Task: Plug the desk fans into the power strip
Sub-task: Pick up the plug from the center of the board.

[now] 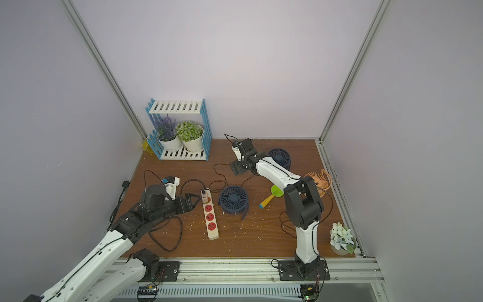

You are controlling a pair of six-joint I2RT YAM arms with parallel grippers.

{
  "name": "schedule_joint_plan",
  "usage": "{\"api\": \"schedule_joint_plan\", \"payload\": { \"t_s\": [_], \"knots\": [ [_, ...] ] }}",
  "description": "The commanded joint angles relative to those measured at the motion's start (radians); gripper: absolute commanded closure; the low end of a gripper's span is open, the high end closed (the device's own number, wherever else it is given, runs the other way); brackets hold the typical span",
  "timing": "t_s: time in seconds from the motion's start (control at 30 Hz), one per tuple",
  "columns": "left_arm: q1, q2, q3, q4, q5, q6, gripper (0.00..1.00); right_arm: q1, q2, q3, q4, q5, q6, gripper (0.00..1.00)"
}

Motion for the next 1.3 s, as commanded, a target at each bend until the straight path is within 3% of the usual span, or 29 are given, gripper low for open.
{"api": "schedule_joint_plan", "payload": {
  "t_s": [0.0, 0.3, 0.67, 0.77, 0.9, 1.07, 1.27],
  "knots": [
    [0.01, -0.002, -0.01, 0.04, 0.018, -0.012, 0.13, -0.003, 0.072, 0.086, -0.044, -0.069, -0.059, 0.12],
    [0.009, -0.028, -0.038, 0.052, 0.003, -0.05, 0.13, -0.023, 0.269, 0.256, -0.108, -0.048, -0.095, 0.18],
    [0.009, -0.045, -0.046, 0.052, -0.004, -0.064, 0.13, -0.034, 0.406, 0.397, -0.19, 0.031, -0.135, 0.22],
    [0.009, -0.051, -0.047, 0.051, -0.008, -0.063, 0.13, -0.038, 0.44, 0.433, -0.217, 0.034, -0.137, 0.31],
    [0.009, -0.054, -0.045, 0.05, -0.009, -0.058, 0.13, -0.045, 0.459, 0.454, -0.228, 0.025, -0.132, 0.53],
    [0.009, -0.035, -0.004, 0.051, -0.015, -0.018, 0.13, -0.048, 0.35, 0.411, -0.202, 0.052, -0.118, 0.68],
    [0.009, 0.019, 0.054, 0.11, -0.011, 0.04, 0.13, -0.051, 0.003, 0.164, -0.065, 0.098, -0.039, 0.71]
  ]
}}
